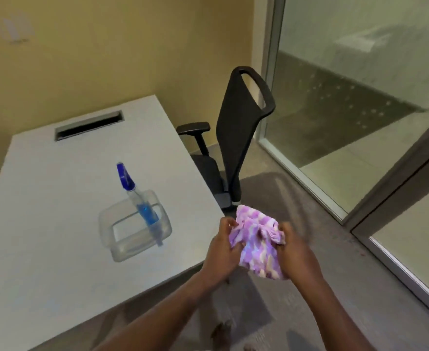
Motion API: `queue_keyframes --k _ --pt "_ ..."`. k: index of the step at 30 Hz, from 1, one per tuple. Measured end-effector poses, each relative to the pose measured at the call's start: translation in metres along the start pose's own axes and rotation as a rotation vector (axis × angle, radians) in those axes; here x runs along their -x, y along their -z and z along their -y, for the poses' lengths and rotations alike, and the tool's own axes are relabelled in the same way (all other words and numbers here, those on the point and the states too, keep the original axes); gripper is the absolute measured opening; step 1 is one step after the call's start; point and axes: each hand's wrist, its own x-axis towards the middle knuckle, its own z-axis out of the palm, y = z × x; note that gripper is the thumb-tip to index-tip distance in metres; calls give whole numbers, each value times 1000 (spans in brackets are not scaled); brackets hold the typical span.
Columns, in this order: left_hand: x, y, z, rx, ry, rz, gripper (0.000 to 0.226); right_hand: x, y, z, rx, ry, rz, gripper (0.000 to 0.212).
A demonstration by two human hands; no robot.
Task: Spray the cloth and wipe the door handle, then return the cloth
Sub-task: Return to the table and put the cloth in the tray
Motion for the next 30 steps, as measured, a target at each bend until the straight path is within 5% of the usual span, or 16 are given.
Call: queue_keyframes --k 12,16,21,30 --pt "37 106 43 -58 315 -482 45 21 -86 94 36 372 356 21" --pt "39 147 52 -112 405 -531 42 31 -112 131 -243 226 533 51" --pt "29 199 81 -160 434 -580 38 29 -148 177 -272 203 587 21" --pt "-24 291 147 -165 394 -554 26 10 -219 258 -651 -135 641 38"
